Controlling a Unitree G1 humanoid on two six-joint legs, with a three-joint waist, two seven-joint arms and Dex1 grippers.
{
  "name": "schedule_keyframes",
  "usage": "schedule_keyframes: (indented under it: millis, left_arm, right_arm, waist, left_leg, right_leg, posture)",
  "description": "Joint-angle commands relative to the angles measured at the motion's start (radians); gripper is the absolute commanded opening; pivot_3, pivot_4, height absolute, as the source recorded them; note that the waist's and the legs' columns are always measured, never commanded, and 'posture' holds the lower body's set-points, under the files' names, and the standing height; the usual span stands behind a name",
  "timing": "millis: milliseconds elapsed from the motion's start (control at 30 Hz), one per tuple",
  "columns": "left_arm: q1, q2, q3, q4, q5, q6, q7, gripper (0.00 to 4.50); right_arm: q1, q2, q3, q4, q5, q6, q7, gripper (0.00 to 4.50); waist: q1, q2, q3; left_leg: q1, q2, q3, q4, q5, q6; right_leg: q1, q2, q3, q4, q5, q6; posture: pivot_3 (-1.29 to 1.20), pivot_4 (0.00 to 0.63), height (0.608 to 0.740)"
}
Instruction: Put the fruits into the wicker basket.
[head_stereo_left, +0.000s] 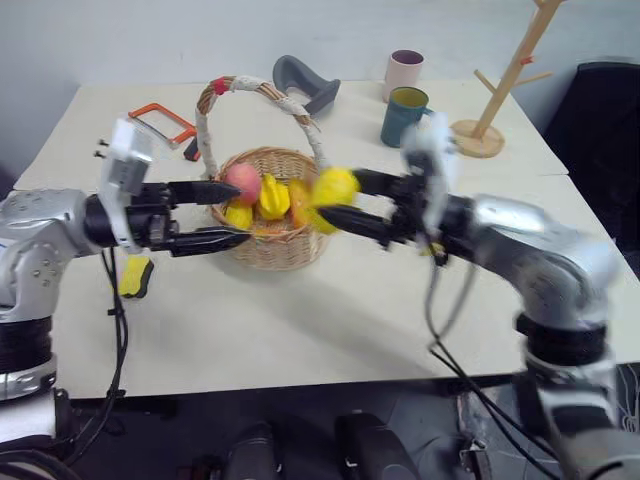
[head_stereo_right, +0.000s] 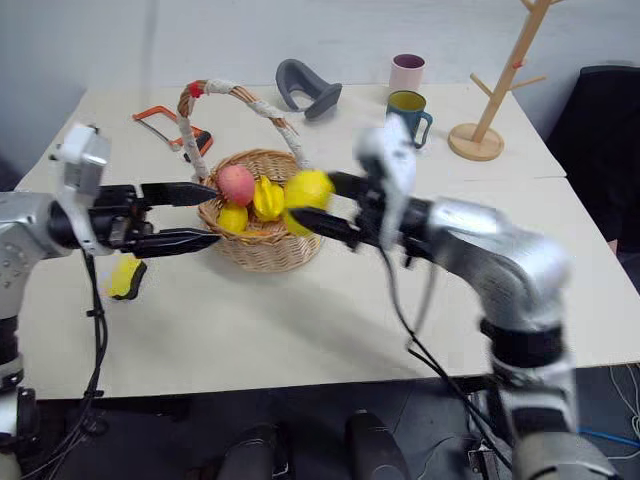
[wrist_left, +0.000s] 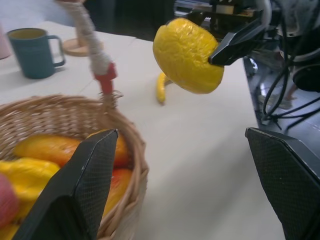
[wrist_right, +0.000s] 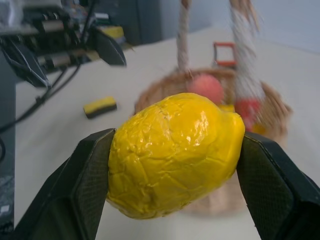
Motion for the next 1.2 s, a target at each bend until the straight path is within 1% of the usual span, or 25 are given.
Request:
schedule_keyframes:
  millis: [33,133,200,267,300,333,400,467,533,600,667,733,800,867,933,1033,1100,1133,1200]
  left_arm:
    - [0.013,0.025,0.055,-0.032,-0.022,-0.002,0.016,4.28]
    - [0.024,0.03,0.067,-0.055,-0.033,0.003,0.028,4.28]
    - [0.029,0.03,0.071,-0.068,-0.038,0.005,0.034,4.28]
    - [0.037,0.028,0.076,-0.084,-0.044,0.008,0.041,4.28]
    - [0.041,0.028,0.078,-0.09,-0.048,0.009,0.044,4.28]
    - [0.045,0.026,0.078,-0.098,-0.053,0.008,0.046,4.28]
    - [0.048,0.017,0.074,-0.109,-0.063,0.007,0.047,4.28]
    - [0.038,-0.006,0.046,-0.116,-0.066,-0.004,0.044,4.28]
    - [0.015,-0.032,0.01,-0.107,-0.055,-0.02,0.044,4.28]
    - [-0.015,-0.056,-0.02,-0.097,-0.053,-0.025,0.04,4.28]
    - [-0.05,-0.084,-0.052,-0.092,-0.06,-0.024,0.035,4.28]
    - [-0.079,-0.108,-0.084,-0.092,-0.06,-0.022,0.025,4.28]
    - [-0.105,-0.13,-0.115,-0.091,-0.056,-0.023,0.014,4.28]
    - [-0.127,-0.148,-0.138,-0.086,-0.053,-0.028,0.003,4.28]
    - [-0.148,-0.165,-0.157,-0.081,-0.05,-0.034,-0.006,4.28]
    - [-0.169,-0.187,-0.176,-0.082,-0.049,-0.04,-0.015,4.28]
    - [-0.174,-0.198,-0.185,-0.093,-0.051,-0.043,-0.018,4.28]
    - [-0.174,-0.201,-0.189,-0.103,-0.052,-0.045,-0.02,4.28]
    - [-0.172,-0.205,-0.191,-0.119,-0.056,-0.045,-0.021,4.28]
  right_arm:
    - [-0.073,0.078,0.074,0.112,-0.104,-0.064,-0.044,3.2]
    - [-0.119,0.1,0.161,0.245,-0.261,-0.178,-0.056,3.2]
    - [-0.134,0.098,0.192,0.309,-0.333,-0.238,-0.052,3.2]
    - [-0.14,0.105,0.198,0.351,-0.372,-0.273,-0.044,3.94]
    - [-0.141,0.111,0.195,0.363,-0.381,-0.283,-0.036,4.12]
    - [-0.136,0.119,0.185,0.34,-0.357,-0.265,-0.011,4.47]
    - [-0.115,0.122,0.166,0.267,-0.295,-0.218,0.047,4.47]
    - [-0.063,0.083,0.152,0.146,-0.247,-0.175,0.095,4.47]
    - [-0.013,0.052,0.11,0.055,-0.202,-0.135,0.109,4.47]
    - [0.036,0.027,0.03,-0.023,-0.116,-0.073,0.11,4.47]
    - [0.1,-0.026,-0.057,-0.112,-0.026,-0.005,0.118,4.47]
    - [0.193,-0.121,-0.149,-0.208,0.041,0.048,0.136,4.47]
    - [0.3,-0.234,-0.245,-0.278,0.059,0.075,0.144,4.47]
    - [0.41,-0.349,-0.341,-0.294,0.032,0.076,0.151,4.47]
    - [0.508,-0.456,-0.412,-0.25,-0.042,0.036,0.159,4.47]
    - [0.593,-0.566,-0.43,-0.116,-0.169,-0.064,0.159,4.47]
    - [0.606,-0.601,-0.406,0.009,-0.247,-0.127,0.143,4.47]
    - [0.596,-0.604,-0.39,0.072,-0.275,-0.147,0.133,4.47]
    - [0.571,-0.595,-0.354,0.181,-0.322,-0.194,0.127,4.47]
  waist:
    - [0.003,0.0,0.0]
    - [0.004,-0.001,0.0]
    - [0.003,-0.001,0.0]
    - [0.002,-0.001,0.0]
    - [0.0,-0.001,0.0]
    - [-0.003,-0.001,0.0]
    - [-0.005,-0.001,0.0]
    - [-0.007,-0.001,0.0]
    - [-0.004,-0.001,0.0]
    - [-0.001,-0.001,0.0]
    - [0.009,-0.001,0.0]
    - [0.019,-0.001,-0.001]
    - [0.027,-0.001,-0.001]
    - [0.031,-0.001,-0.001]
    - [0.031,-0.001,-0.001]
    - [0.024,-0.001,-0.001]
    - [0.019,-0.001,0.0]
    - [0.019,-0.001,0.0]
    - [0.017,-0.001,0.0]
  left_leg:
    - [-0.002,0.0,0.0,0.0,0.0,0.0]
    - [-0.008,-0.002,0.0,0.002,0.0,0.0]
    - [-0.01,-0.003,0.0,0.004,0.0,0.001]
    - [-0.012,-0.003,0.0,0.004,0.0,0.001]
    - [-0.012,-0.003,0.0,0.004,0.0,0.001]
    - [-0.012,-0.003,0.0,0.004,0.0,0.001]
    - [-0.012,-0.002,-0.001,0.003,0.0,0.001]
    - [-0.013,-0.001,-0.001,0.002,0.001,0.0]
    - [-0.013,0.0,-0.001,0.002,0.001,-0.001]
    - [-0.013,0.0,-0.003,0.002,0.001,-0.001]
    - [-0.013,-0.001,-0.002,0.004,0.001,-0.001]
    - [-0.013,-0.001,-0.002,0.005,0.001,0.0]
    - [-0.013,-0.002,-0.003,0.004,0.001,0.0]
    - [-0.012,-0.002,-0.003,0.004,0.001,0.0]
    - [-0.012,-0.002,-0.003,0.004,0.001,0.001]
    - [-0.011,-0.002,-0.002,0.003,0.002,0.0]
    - [-0.008,-0.002,-0.001,0.002,0.002,0.0]
    - [-0.004,-0.002,0.001,0.001,0.003,0.0]
    - [-0.001,-0.002,0.002,-0.001,0.003,-0.001]
  right_leg:
    - [-0.002,-0.001,0.0,0.001,0.0,0.0]
    - [-0.008,-0.003,-0.001,0.003,0.0,0.0]
    - [-0.01,-0.003,-0.001,0.003,0.0,0.0]
    - [-0.011,-0.004,-0.001,0.004,0.0,0.0]
    - [-0.011,-0.004,-0.001,0.004,0.0,0.0]
    - [-0.011,-0.004,-0.001,0.004,0.0,0.0]
    - [-0.012,-0.003,-0.001,0.005,0.0,0.0]
    - [-0.012,-0.002,-0.001,0.005,0.0,0.0]
    - [-0.013,-0.001,-0.002,0.005,0.0,0.0]
    - [-0.012,-0.001,-0.003,0.005,0.0,0.0]
    - [-0.011,-0.001,-0.003,0.005,0.0,0.0]
    - [-0.01,-0.001,-0.003,0.005,0.0,0.0]
    - [-0.01,-0.001,-0.003,0.004,0.0,0.0]
    - [-0.009,-0.001,-0.002,0.002,0.0,0.0]
    - [-0.008,-0.001,-0.002,0.001,0.0,0.0]
    - [-0.008,0.001,-0.001,0.001,0.0,0.001]
    - [-0.006,0.001,0.001,0.001,0.0,0.001]
    - [-0.004,0.001,0.002,0.001,0.0,0.001]
    - [-0.002,0.002,0.003,0.001,0.0,0.001]
  posture:
    - [0.0,0.15,0.74]
    - [0.0,0.15,0.74]
    - [0.0,0.15,0.74]
    - [0.0,0.15,0.74]
    - [0.0,0.15,0.74]
    - [0.0,0.15,0.74]
    - [0.0,0.15,0.74]
    - [0.0,0.15,0.74]
    - [0.0,0.15,0.74]
    - [0.0,0.15,0.74]
    - [0.0,0.15,0.74]
    - [0.0,0.15,0.74]
    - [0.0,0.15,0.74]
    - [0.0,0.15,0.74]
    - [0.0,0.15,0.74]
    - [0.0,0.15,0.74]
    - [0.0,0.15,0.74]
    - [0.0,0.15,0.74]
    - [0.0,0.15,0.74]
